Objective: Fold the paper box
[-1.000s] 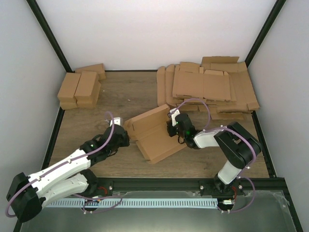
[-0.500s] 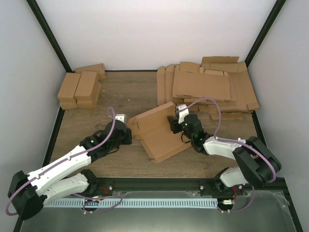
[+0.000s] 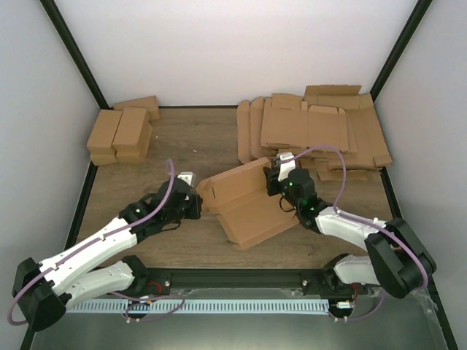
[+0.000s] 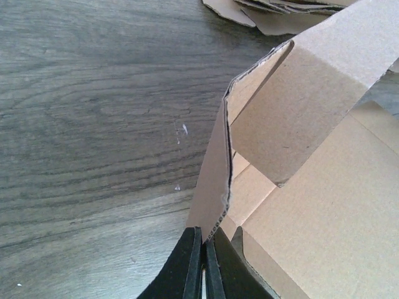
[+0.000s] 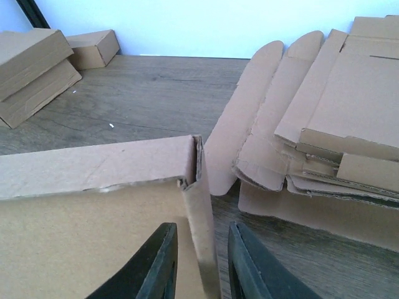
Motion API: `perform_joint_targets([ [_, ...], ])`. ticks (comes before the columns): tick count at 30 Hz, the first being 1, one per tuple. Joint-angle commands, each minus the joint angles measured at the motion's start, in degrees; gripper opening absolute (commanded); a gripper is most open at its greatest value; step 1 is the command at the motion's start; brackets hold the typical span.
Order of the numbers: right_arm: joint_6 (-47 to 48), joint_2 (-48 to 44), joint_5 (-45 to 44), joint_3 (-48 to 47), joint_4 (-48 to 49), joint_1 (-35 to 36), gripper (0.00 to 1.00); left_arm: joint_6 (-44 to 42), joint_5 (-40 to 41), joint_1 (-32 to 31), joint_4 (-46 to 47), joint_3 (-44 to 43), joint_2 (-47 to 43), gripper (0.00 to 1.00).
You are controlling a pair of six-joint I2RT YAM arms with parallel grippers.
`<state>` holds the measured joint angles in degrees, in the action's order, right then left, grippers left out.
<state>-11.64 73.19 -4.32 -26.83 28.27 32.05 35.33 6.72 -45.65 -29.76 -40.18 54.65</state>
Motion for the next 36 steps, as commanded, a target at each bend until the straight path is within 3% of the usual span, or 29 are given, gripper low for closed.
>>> perform_joint_targets([
  [1,0.35,-1.77,0.81,-1.63,0.02,-0.15,0.23,-0.79,-1.78,-0.13,0.21,-1.03,-0.24,0.04],
  [15,1.78,0.14,2.00,-2.51,3.45,-0.15,0.18,-0.79,-3.97,-0.14,-0.14,-0.21,-0.26,0.04],
  [25,3.00,1.03,1.54,-2.65,3.97,-0.15,0.23,-0.62,-4.20,-0.14,-0.69,-0.48,-0.33,0.04],
  [28,2.95,1.25,0.73,-2.53,4.01,-0.15,0.33,-0.66,-4.00,-0.12,-1.19,-0.59,-0.41,0.04],
  [31,2.94,1.26,-0.03,-2.37,4.10,-0.15,0.33,-0.40,-3.86,-0.13,-1.34,-0.47,-0.82,0.04],
  [32,2.98,1.17,-0.11,-2.16,4.31,-0.15,0.33,-0.35,-3.83,-0.10,-1.42,-0.39,-0.98,0.04],
  [36,3.48,0.90,0.98,-1.78,4.74,-0.15,0.14,-0.18,-3.68,-0.10,-1.54,-0.36,-1.28,0.04],
])
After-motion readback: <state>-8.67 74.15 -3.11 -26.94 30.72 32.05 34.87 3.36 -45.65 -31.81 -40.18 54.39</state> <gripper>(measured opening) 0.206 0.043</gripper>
